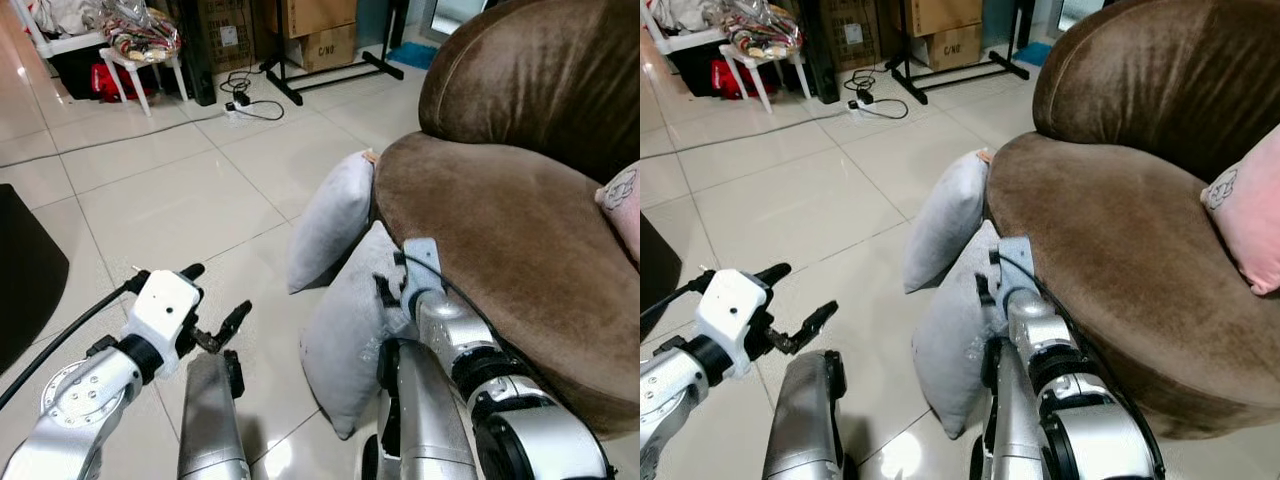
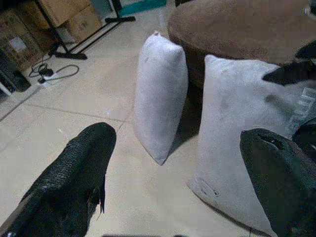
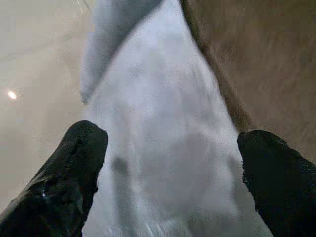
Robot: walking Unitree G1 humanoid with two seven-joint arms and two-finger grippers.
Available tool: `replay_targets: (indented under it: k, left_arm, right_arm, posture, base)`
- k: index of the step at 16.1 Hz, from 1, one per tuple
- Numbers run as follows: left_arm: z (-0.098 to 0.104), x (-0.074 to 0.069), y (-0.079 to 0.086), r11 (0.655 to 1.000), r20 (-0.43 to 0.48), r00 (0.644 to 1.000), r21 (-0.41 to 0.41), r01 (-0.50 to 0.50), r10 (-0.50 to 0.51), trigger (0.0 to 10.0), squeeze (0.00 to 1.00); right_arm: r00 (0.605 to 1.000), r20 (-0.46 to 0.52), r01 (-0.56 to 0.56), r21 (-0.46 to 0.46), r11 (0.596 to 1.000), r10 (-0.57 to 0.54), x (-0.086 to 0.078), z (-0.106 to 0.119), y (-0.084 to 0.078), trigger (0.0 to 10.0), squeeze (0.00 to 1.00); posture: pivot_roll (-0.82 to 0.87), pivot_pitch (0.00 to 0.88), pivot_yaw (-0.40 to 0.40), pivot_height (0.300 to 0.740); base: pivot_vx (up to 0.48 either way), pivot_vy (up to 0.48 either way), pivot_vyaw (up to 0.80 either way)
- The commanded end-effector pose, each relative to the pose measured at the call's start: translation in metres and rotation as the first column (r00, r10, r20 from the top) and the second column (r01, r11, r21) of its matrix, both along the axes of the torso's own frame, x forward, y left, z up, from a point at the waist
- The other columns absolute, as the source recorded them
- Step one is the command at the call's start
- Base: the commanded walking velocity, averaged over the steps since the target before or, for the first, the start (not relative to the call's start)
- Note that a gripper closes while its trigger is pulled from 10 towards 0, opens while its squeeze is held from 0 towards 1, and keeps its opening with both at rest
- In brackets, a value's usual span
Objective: Move the pillow to the sofa from floor
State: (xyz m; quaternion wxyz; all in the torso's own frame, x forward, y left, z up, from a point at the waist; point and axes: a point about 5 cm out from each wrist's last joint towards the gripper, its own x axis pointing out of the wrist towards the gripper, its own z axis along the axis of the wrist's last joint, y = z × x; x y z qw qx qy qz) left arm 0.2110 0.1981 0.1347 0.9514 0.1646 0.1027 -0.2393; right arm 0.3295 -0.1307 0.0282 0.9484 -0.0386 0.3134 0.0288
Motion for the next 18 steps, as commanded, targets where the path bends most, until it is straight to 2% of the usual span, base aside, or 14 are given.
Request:
replay_targets:
  k: [1, 5, 7, 8, 9, 10, 13, 18]
  left_arm:
    - [0.006, -0.002, 0.002, 1.000, -0.003, 1.000, 0.013, 0.015, -0.015, 10.0, 0.00]
    - [0.015, -0.009, 0.004, 0.998, -0.040, 0.997, 0.020, 0.061, -0.060, 10.0, 0.00]
    - [0.019, -0.015, 0.005, 0.995, -0.081, 0.992, 0.010, 0.100, -0.099, 10.0, 0.00]
    - [0.020, -0.018, 0.006, 0.994, -0.093, 0.990, 0.017, 0.110, -0.108, 10.0, 0.00]
    - [0.020, -0.019, 0.006, 0.994, -0.097, 0.989, 0.019, 0.111, -0.109, 10.0, 0.00]
    - [0.020, -0.020, 0.006, 0.993, -0.109, 0.987, 0.020, 0.117, -0.115, 10.0, 0.00]
    - [0.017, -0.026, 0.004, 0.989, -0.154, 0.977, 0.012, 0.151, -0.147, 10.0, 0.00]
    - [0.018, -0.027, 0.002, 0.984, -0.181, 0.967, -0.006, 0.179, -0.177, 10.0, 0.00]
  right_arm:
    - [1.000, -0.005, 0.012, -0.051, 0.999, -0.012, 0.000, -0.002, -0.002, 10.0, 0.00]
    - [0.995, -0.028, 0.089, -0.107, 0.990, -0.093, -0.004, -0.009, -0.009, 10.0, 0.00]
    - [0.997, -0.034, 0.066, -0.181, 0.981, -0.074, -0.006, -0.011, -0.009, 10.0, 0.00]
    - [0.998, -0.038, 0.048, -0.204, 0.978, -0.057, -0.006, -0.012, -0.007, 6.9, 0.00]
    - [0.998, -0.037, 0.042, -0.207, 0.977, -0.051, -0.006, -0.012, -0.005, 5.6, 0.00]
    - [0.999, -0.031, 0.037, -0.198, 0.979, -0.044, -0.006, -0.012, -0.001, 0.0, 0.00]
    - [0.999, -0.043, 0.016, -0.190, 0.982, -0.025, -0.009, -0.015, 0.003, 0.0, 0.00]
    - [0.998, -0.062, 0.003, -0.178, 0.984, -0.015, -0.012, -0.018, 0.005, 0.0, 0.00]
  posture:
    - [0.12, 0.080, 0.006, 0.452]
    - [0.19, 0.105, -0.002, 0.452]
    - [0.20, 0.113, 0.003, 0.452]
    - [0.21, 0.109, 0.005, 0.452]
    - [0.21, 0.109, 0.005, 0.452]
    - [0.21, 0.113, -0.001, 0.452]
    - [0.21, 0.111, 0.000, 0.452]
    - [0.21, 0.106, -0.002, 0.452]
  base:
    - [0.000, 0.000, 0.00]
    - [0.000, 0.000, 0.00]
    - [0.000, 0.000, 0.00]
    - [0.000, 0.000, 0.00]
    - [0.000, 0.000, 0.00]
    - [0.000, 0.000, 0.00]
    - [0.000, 0.000, 0.00]
    - [0.000, 0.000, 0.00]
